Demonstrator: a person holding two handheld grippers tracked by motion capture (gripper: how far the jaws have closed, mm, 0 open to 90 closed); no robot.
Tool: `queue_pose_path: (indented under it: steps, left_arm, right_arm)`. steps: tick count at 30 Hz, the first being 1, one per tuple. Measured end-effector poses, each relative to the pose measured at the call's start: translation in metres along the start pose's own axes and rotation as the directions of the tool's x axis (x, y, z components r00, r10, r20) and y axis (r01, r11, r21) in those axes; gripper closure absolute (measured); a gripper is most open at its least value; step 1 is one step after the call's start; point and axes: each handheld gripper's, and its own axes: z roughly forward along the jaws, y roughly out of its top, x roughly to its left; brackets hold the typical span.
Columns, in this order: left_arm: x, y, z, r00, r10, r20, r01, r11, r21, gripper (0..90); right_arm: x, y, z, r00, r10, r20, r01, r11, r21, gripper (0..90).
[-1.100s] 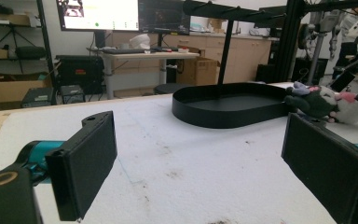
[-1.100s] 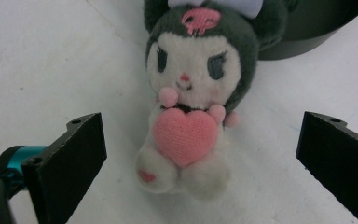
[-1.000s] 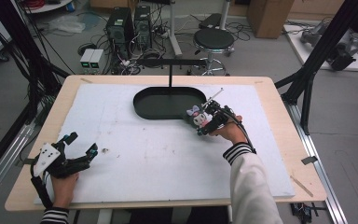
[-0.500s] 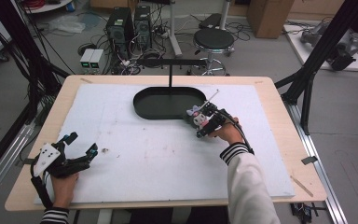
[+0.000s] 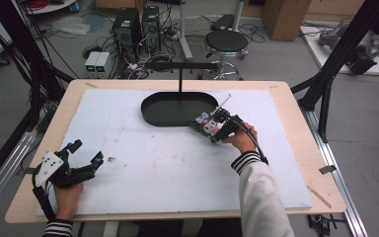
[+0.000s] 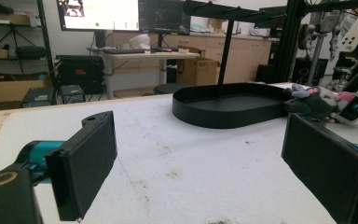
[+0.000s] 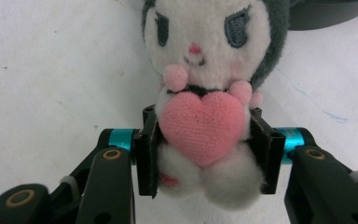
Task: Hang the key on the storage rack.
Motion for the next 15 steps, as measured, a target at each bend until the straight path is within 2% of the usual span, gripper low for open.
queue_pose_path:
  steps: [8,12,15]
  left_arm:
    - [0.000,0.000,0.000,1.0000,-0.003,-0.001,0.003,1.0000,0.001,10.6]
    - [0.000,0.000,0.000,1.0000,0.000,-0.001,0.000,1.0000,0.002,10.6]
    - [0.000,0.000,0.000,1.0000,0.001,0.000,-0.001,1.0000,0.002,10.6]
  right_arm:
    - [-0.003,-0.001,-0.007,0.9999,0.008,-0.015,-0.008,0.999,-0.038,55.4]
    - [-0.004,-0.002,-0.015,0.9994,0.021,-0.026,-0.023,0.995,-0.099,55.7]
    - [-0.005,-0.002,-0.021,0.9994,0.010,-0.034,-0.015,0.989,-0.149,55.6]
